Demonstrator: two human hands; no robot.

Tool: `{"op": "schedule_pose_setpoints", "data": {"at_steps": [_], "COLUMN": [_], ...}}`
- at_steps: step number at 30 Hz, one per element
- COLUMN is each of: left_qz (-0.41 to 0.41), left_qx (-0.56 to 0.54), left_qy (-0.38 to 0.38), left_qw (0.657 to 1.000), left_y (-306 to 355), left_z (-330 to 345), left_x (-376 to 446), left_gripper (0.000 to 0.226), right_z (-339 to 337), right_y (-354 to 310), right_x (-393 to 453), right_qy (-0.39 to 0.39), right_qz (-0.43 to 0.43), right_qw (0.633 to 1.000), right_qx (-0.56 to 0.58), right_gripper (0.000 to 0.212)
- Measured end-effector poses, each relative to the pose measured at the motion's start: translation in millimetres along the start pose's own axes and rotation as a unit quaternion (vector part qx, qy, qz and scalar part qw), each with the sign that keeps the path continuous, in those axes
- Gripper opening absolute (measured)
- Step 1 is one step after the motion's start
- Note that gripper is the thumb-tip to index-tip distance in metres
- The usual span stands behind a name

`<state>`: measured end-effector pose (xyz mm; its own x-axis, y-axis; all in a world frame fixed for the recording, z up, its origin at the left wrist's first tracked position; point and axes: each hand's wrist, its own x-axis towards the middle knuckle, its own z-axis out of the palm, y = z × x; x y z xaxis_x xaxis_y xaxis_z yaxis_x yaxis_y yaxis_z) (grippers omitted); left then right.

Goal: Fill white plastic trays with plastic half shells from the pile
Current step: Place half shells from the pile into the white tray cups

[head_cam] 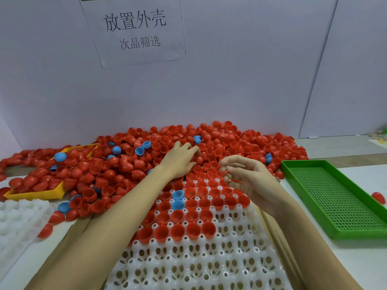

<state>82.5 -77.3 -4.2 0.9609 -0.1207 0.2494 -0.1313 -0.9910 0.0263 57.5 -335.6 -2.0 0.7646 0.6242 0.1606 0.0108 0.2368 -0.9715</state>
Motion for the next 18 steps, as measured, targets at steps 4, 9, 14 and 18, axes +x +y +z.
{"op": "schedule_pose_setpoints", "data": {"at_steps": [4, 9, 14, 18], "left_qz": [-0.026, -0.052, -0.062, -0.054], "left_qx": [-0.104, -0.290, -0.522, -0.616], "left_qy": [0.125, 0.263, 0.206, 0.135], "left_qw": [0.986, 0.919, 0.825, 0.774], "left_y": [4, 19, 37, 51], "left_z": [-8, -23, -39, -41], "left_x": [-19, -59, -110, -138], "left_gripper": [0.029, 0.014, 0.019, 0.035], "right_z": [1, 5, 14, 26], "right_y": [1, 0, -1, -4], "right_x": [0, 0, -2, -6], "right_qy": [0.000, 0.013, 0.025, -0.010], "right_qz": [0.000, 0.004, 0.002, -0.014], "right_qw": [1.000, 1.000, 0.999, 0.994], "right_qx": [-0.006, -0.006, -0.031, -0.112], "right_gripper": [0.021, 0.023, 0.018, 0.028]}}
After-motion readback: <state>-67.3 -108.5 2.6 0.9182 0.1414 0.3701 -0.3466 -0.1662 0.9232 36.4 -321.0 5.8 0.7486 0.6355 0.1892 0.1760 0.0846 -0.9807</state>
